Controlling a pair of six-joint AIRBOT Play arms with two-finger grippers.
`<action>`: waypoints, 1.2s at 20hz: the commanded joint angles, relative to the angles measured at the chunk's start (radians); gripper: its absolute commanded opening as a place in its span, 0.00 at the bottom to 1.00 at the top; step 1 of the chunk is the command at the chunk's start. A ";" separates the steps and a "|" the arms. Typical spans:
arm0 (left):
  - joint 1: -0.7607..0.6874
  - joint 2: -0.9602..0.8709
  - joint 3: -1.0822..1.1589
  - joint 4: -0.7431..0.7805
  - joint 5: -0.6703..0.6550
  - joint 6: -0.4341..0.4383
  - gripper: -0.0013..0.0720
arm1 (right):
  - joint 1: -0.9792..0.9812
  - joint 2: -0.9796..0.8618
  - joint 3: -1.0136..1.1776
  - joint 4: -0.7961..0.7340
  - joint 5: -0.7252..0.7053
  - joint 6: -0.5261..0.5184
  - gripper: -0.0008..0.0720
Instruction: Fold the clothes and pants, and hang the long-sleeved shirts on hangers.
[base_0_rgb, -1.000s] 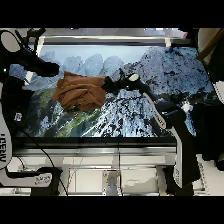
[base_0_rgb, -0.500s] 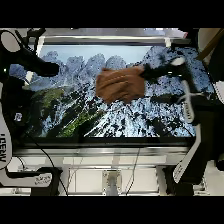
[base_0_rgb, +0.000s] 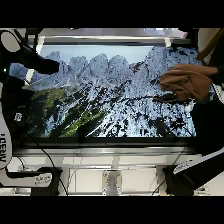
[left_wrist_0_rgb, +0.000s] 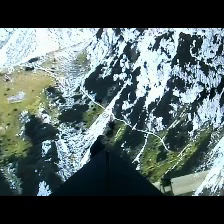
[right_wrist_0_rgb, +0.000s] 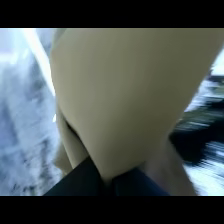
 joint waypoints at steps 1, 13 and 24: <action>0.000 0.001 0.000 0.000 0.018 0.000 0.03 | -0.169 0.010 -0.014 -0.129 0.092 0.004 0.06; 0.000 0.077 0.000 -0.029 0.016 -0.053 0.03 | -0.163 0.251 -0.006 0.317 0.303 -0.072 0.44; 0.000 0.254 0.000 -0.030 -0.079 -0.086 0.03 | 0.459 0.630 -0.007 0.052 0.450 -0.207 0.06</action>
